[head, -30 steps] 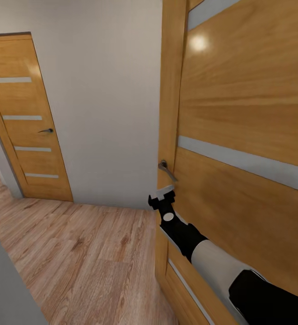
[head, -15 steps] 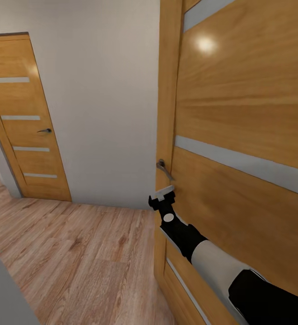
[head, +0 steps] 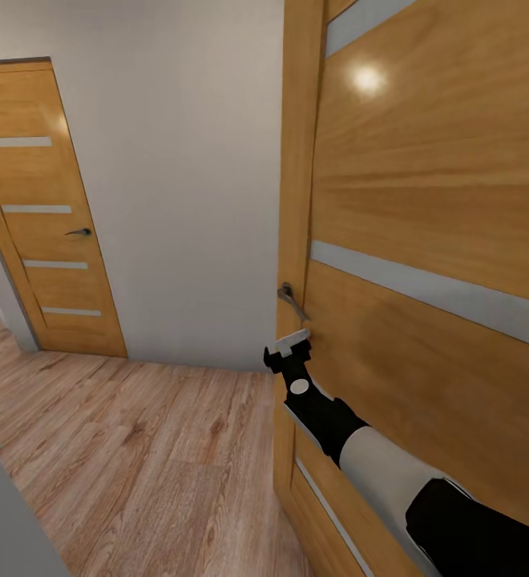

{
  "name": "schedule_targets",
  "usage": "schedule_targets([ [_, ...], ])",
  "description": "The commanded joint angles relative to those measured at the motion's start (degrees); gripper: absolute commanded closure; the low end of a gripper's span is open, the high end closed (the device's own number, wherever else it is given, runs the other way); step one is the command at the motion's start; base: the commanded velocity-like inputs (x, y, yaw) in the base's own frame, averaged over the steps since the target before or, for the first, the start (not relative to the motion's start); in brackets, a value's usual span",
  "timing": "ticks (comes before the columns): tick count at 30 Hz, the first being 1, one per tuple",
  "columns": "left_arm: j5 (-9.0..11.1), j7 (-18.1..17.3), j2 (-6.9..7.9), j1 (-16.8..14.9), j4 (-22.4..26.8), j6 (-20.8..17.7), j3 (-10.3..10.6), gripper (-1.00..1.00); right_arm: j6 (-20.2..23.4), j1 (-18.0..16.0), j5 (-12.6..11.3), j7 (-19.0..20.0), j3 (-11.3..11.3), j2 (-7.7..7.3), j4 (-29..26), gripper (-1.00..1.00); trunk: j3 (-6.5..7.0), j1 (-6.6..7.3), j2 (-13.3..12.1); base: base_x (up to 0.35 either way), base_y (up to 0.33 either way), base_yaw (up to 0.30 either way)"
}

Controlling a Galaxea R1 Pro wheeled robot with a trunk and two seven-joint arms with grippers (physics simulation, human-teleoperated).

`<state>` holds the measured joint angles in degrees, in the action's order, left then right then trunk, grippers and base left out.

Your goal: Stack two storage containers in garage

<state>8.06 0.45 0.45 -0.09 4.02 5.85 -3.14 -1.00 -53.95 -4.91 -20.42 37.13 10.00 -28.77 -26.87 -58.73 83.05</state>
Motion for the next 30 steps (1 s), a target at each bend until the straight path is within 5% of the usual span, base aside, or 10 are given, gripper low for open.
schedule_targets([
  [1,0.2,0.0,-0.01,0.0,0.0,0.1,-0.3,-1.00,-0.1,-0.1,-0.5,-0.7,0.1,0.00,0.1,-1.00,-0.06,0.00,0.0,0.000,0.000,0.000],
  [30,0.2,0.0,-0.05,0.0,0.0,0.1,-0.3,-1.00,-0.1,-0.1,-0.6,-0.7,0.1,0.00,0.7,-1.00,-0.06,0.00,0.0,0.000,-0.023,0.000],
])
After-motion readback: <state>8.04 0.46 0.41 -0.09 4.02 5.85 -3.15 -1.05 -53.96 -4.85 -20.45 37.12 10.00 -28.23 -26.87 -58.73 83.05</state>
